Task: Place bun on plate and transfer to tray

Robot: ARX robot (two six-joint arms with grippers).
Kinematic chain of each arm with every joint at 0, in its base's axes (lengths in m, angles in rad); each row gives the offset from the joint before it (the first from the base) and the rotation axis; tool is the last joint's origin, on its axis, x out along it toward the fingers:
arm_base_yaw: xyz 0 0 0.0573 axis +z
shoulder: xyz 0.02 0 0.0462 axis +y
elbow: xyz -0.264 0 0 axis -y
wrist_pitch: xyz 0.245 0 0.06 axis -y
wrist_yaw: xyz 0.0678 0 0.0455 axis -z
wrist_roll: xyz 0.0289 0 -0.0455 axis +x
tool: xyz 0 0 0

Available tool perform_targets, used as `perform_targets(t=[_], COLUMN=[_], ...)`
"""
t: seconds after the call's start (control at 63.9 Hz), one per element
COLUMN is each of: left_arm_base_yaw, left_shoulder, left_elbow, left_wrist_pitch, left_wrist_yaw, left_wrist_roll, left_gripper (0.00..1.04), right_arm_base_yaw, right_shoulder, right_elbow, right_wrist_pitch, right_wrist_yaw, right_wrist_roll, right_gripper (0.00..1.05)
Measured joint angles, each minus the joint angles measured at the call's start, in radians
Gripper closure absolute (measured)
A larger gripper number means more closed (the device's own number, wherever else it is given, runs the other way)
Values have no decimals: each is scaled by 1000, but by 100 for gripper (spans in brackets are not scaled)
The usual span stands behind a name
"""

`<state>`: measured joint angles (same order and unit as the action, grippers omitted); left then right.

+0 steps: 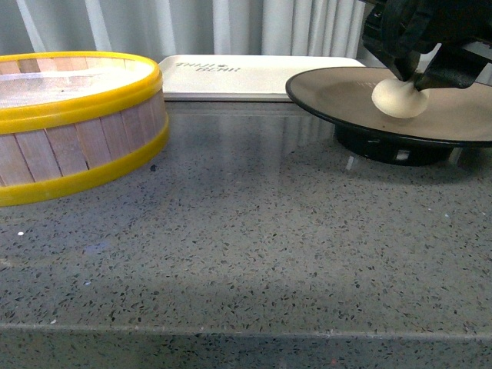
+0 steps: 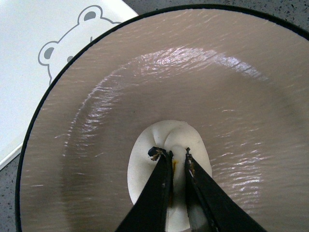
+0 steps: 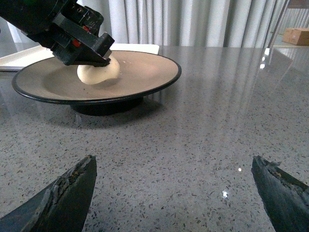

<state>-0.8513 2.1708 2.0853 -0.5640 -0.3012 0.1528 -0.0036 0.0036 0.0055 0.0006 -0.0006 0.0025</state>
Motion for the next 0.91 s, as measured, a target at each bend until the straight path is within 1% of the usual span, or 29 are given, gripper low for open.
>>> perform_targets(t=[0.11,0.141,0.157,0.203,0.266,0.36,0.454,0.501,0.548,0.595,0.657,0.751,0.829,0.908], left_arm_base_yaw=[0,0,0,0,0,0,0,0,0,0,0,5,20,60], left_shoulder=[2,2,2,2,2,2,2,2,2,2,-2,-30,-116,-297], left_elbow=[2,2,2,2,3,7,17,20,29,40,49,36,-48,-215], left_wrist_pitch=[-1,-1,-1,-1,-1,-2,-5,-6,-10,-11,-6,40,127,246], left_wrist_yaw=[-3,-4,-5,-4,-3,-3,-3,-3,5,15,24,22,17,21], left_wrist_roll=[0,0,0,0,0,0,0,0,-1,-11,-26,-30,-32,-30], left_gripper=[72,68,65,59,48,36,20,15,5,7,7,7,7,7], right_arm_base_yaw=[0,0,0,0,0,0,0,0,0,0,0,0,0,0], right_shoulder=[0,0,0,0,0,0,0,0,0,0,0,0,0,0], right_elbow=[0,0,0,0,0,0,0,0,0,0,0,0,0,0], right_wrist_pitch=[0,0,0,0,0,0,0,0,0,0,0,0,0,0], right_wrist_yaw=[0,0,0,0,0,0,0,0,0,0,0,0,0,0], right_wrist_roll=[0,0,0,0,0,0,0,0,0,0,0,0,0,0], right_gripper=[8,8,8,8,8,8,8,8,8,8,8,8,8,8])
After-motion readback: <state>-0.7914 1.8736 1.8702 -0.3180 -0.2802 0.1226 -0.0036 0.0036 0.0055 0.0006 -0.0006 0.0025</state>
